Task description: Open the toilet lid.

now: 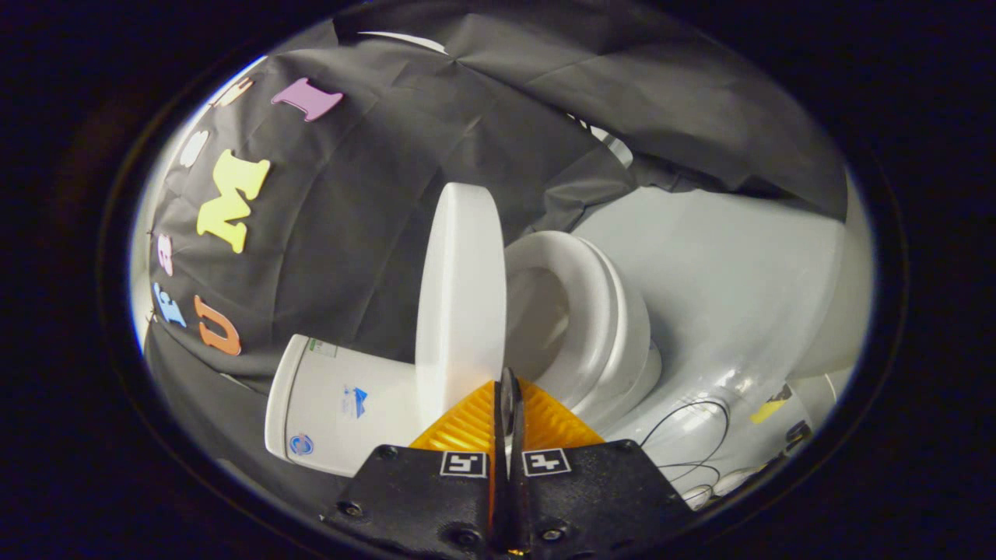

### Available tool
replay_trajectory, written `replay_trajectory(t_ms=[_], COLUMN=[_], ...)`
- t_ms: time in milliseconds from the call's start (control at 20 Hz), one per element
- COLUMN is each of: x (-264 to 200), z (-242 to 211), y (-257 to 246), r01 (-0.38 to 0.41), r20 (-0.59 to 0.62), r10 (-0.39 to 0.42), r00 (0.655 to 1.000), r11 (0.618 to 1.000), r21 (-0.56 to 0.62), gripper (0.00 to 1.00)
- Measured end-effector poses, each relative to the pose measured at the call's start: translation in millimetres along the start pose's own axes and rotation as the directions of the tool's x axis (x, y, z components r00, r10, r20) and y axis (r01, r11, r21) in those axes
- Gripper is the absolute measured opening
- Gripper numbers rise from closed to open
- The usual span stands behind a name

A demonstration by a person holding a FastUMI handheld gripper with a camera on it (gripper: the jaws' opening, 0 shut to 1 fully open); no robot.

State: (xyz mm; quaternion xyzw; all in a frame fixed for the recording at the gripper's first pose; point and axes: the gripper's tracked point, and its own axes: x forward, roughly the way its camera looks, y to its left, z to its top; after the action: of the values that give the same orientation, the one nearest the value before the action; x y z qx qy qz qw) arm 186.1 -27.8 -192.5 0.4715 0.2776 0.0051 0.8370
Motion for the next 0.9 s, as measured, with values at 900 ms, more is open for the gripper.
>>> replay_trajectory(t_ms=[900], x=[-18.7], z=[-7.2], y=[68.4], r01=[0.048], r20=[0.118], r10=[-0.014], r00=[0.993], r11=[0.958], r21=[-0.283], gripper=[0.04])
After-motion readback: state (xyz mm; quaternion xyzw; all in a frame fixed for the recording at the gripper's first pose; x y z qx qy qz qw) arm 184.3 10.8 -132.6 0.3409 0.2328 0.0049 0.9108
